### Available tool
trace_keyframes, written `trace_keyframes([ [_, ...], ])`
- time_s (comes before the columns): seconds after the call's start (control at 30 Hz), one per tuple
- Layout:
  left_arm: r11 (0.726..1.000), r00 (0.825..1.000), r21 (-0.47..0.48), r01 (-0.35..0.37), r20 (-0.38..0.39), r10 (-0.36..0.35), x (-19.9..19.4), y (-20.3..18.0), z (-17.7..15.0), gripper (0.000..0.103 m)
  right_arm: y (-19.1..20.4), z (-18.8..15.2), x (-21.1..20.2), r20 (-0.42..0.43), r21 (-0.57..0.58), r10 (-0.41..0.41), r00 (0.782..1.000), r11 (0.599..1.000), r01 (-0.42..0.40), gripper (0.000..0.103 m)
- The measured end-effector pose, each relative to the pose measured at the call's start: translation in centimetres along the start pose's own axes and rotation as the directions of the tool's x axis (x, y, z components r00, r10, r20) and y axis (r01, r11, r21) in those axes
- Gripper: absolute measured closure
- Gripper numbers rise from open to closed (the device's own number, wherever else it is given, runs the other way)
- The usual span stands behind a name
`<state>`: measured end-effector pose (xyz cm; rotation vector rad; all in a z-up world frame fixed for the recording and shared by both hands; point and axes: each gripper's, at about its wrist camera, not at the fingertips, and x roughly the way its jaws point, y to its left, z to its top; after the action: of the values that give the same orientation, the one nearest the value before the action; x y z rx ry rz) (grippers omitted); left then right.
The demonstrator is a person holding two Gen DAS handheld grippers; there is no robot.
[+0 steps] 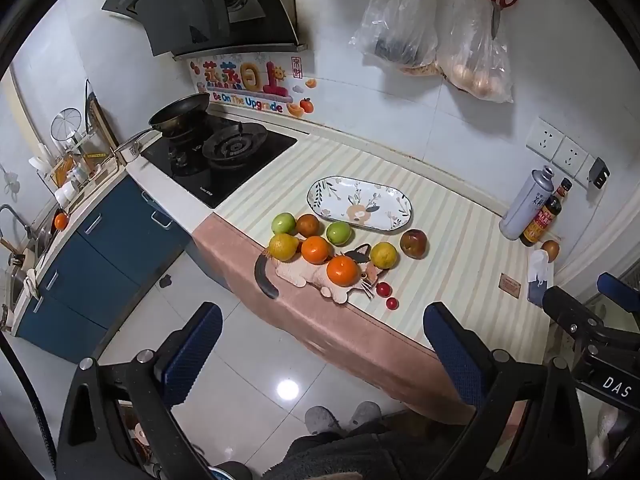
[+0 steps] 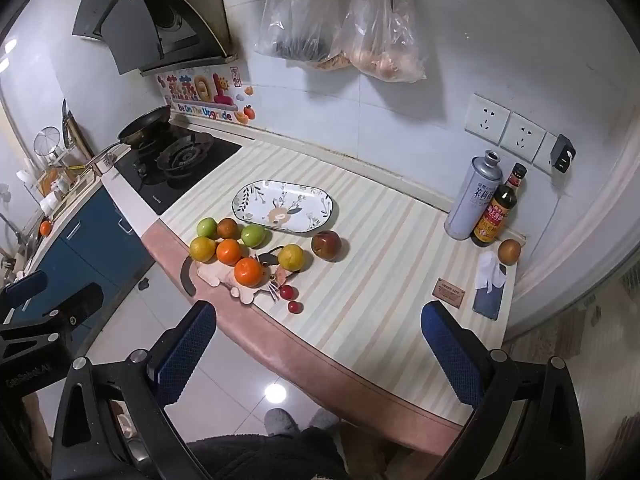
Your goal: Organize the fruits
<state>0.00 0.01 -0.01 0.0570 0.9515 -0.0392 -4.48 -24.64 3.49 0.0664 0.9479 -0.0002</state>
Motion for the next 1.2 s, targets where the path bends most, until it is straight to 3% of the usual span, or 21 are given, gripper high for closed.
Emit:
trace_keyframes([
  [1.2,1.000,1.000,0.003,0.008,0.018,-0.008,-1.1,-0.2,1.1,0.000,0.4,0.2,-0.7,0.009,-0.003,0.002,1.000,1.000,-0.001,0.000],
])
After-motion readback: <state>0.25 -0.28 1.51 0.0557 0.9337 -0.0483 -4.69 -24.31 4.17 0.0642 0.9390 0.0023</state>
